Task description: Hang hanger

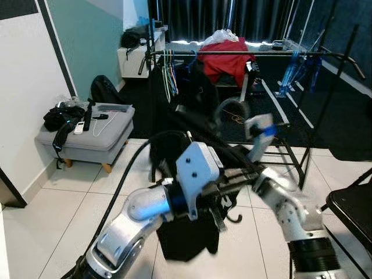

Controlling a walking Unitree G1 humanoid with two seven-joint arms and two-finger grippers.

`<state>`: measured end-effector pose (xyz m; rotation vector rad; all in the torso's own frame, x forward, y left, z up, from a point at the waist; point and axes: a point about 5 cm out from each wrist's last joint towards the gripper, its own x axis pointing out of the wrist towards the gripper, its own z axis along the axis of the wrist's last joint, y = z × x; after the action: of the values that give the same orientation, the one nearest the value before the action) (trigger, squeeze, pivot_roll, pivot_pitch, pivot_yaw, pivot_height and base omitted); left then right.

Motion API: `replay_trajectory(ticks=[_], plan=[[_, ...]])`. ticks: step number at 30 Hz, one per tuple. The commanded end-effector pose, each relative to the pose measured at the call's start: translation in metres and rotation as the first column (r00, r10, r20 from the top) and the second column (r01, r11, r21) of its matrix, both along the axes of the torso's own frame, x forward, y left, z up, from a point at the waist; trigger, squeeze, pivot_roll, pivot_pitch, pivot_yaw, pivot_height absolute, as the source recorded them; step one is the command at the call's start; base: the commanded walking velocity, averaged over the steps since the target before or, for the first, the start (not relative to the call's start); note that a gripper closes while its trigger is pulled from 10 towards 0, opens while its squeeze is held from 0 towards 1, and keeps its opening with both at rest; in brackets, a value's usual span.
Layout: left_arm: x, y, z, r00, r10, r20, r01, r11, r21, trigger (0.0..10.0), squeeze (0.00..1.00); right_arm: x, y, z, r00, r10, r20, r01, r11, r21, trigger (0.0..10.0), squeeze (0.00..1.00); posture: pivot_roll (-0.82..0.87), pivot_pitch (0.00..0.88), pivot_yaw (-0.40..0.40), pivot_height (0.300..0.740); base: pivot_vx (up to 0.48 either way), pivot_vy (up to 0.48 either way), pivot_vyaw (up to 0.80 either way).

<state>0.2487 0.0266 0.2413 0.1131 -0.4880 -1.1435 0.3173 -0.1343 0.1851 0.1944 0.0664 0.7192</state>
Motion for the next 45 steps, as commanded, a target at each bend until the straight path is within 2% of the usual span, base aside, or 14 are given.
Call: replay_trajectory(ticks=[1, 2, 4, 6, 13, 15, 20, 21, 24, 28, 36, 37, 38, 45], plan=[[0.015, 0.012, 0.022, 0.991, 0.124, 0.058, -0.119, 0.989, -0.088, 10.0, 0.0, -0.009, 0.008, -0.006, 0.995, 0.086, -0.056, -0.087, 0.996, -0.028, 10.0, 0.0, -0.06, 0.0, -0.011, 0.74, 0.0, 0.0, 0.0], [0.021, 0.021, 0.037, 0.983, 0.171, 0.063, -0.159, 0.974, -0.159, 10.0, 0.0, -0.014, 0.009, -0.013, 0.988, 0.109, -0.113, -0.113, 0.993, -0.028, 10.0, 0.0, -0.06, 0.0, -0.011, 0.74, 0.0, 0.0, 0.0], [0.021, 0.021, 0.037, 0.983, 0.171, 0.063, -0.159, 0.974, -0.159, 10.0, 0.0, -0.014, 0.009, -0.013, 0.988, 0.109, -0.113, -0.113, 0.993, -0.028, 10.0, 0.0, -0.06, 0.0, -0.011, 0.74, 0.0, 0.0, 0.0], [0.019, 0.025, 0.056, 0.984, 0.159, 0.085, -0.134, 0.961, -0.243, 10.0, 0.0, -0.018, 0.011, -0.024, 0.97, 0.136, -0.199, -0.143, 0.99, -0.018, 10.0, 0.0, -0.05, 0.0, -0.013, 0.74, 0.0, 0.0, 0.0], [0.008, 0.017, 0.062, 0.99, 0.074, 0.117, -0.043, 0.967, -0.25, 10.0, 0.0, -0.027, 0.02, -0.029, 0.953, 0.226, -0.202, -0.231, 0.973, -0.001, 10.0, 0.0, -0.04, 0.0, -0.018, 0.74, 0.0, 0.0, 0.0], [-0.002, 0.013, 0.055, 0.993, 0.002, 0.12, 0.025, 0.976, -0.217, 10.0, 0.0, -0.021, 0.019, -0.011, 0.975, 0.212, -0.067, -0.205, 0.974, 0.094, 10.0, 0.0, -0.04, 0.0, -0.019, 0.74, 0.0, 0.0, 0.0], [-0.011, 0.011, 0.048, 0.992, -0.067, 0.111, 0.087, 0.979, -0.186, 10.0, 0.0, -0.015, 0.009, 0.009, 0.987, 0.157, 0.033, -0.161, 0.964, 0.213, 10.0, 0.0, -0.04, 0.0, -0.023, 0.74, 0.0, 0.0, 0.0], [-0.025, 0.013, 0.039, 0.981, -0.173, 0.082, 0.184, 0.971, -0.15, 10.0, 0.0, -0.008, -0.002, 0.017, 0.995, 0.086, 0.051, -0.096, 0.959, 0.266, 10.0, 0.0, -0.04, 0.0, -0.025, 0.74, 0.0, 0.0, 0.0], [-0.038, 0.015, 0.021, 0.961, -0.276, 0.02, 0.277, 0.958, -0.073, 10.0, 0.0, -0.007, -0.011, 0.024, 0.995, 0.07, 0.077, -0.09, 0.949, 0.301, 10.0, 0.0, -0.03, 0.0, -0.028, 0.74, 0.0, 0.0, 0.0], [-0.045, 0.015, 0.006, 0.947, -0.319, -0.027, 0.319, 0.948, -0.004, 10.0, 0.0, -0.008, -0.015, 0.03, 0.991, 0.087, 0.105, -0.116, 0.944, 0.31, 10.0, 0.0, -0.03, 0.0, -0.03, 0.74, 0.0, 0.0, 0.0], [-0.038, 0.012, -0.009, 0.964, -0.26, -0.054, 0.264, 0.962, 0.074, 10.0, 0.03, -0.015, -0.019, 0.036, 0.971, 0.174, 0.163, -0.214, 0.939, 0.268, 10.0, 0.0, -0.04, 0.0, -0.031, 0.74, 0.0, 0.0, 0.0], [-0.035, 0.01, -0.008, 0.968, -0.245, -0.064, 0.248, 0.967, 0.061, 10.0, 0.66, -0.017, -0.019, 0.036, 0.967, 0.192, 0.17, -0.232, 0.938, 0.259, 10.0, 0.0, -0.04, 0.0, -0.03, 0.74, 0.0, 0.0, 0.0], [-0.031, 0.009, -0.007, 0.969, -0.235, -0.073, 0.238, 0.97, 0.042, 10.0, 1.0, -0.018, -0.019, 0.037, 0.963, 0.207, 0.174, -0.247, 0.936, 0.252, 10.0, 0.0, -0.04, 0.0, -0.028, 0.74, 0.0, 0.0, 0.0], [-0.026, 0.009, 0.003, 0.973, -0.221, -0.068, 0.22, 0.975, -0.022, 10.0, 1.0, -0.028, -0.022, 0.038, 0.941, 0.276, 0.197, -0.317, 0.922, 0.222, 10.0, 0.0, -0.05, 0.0, -0.021, 0.74, 0.0, 0.0, 0.0]])
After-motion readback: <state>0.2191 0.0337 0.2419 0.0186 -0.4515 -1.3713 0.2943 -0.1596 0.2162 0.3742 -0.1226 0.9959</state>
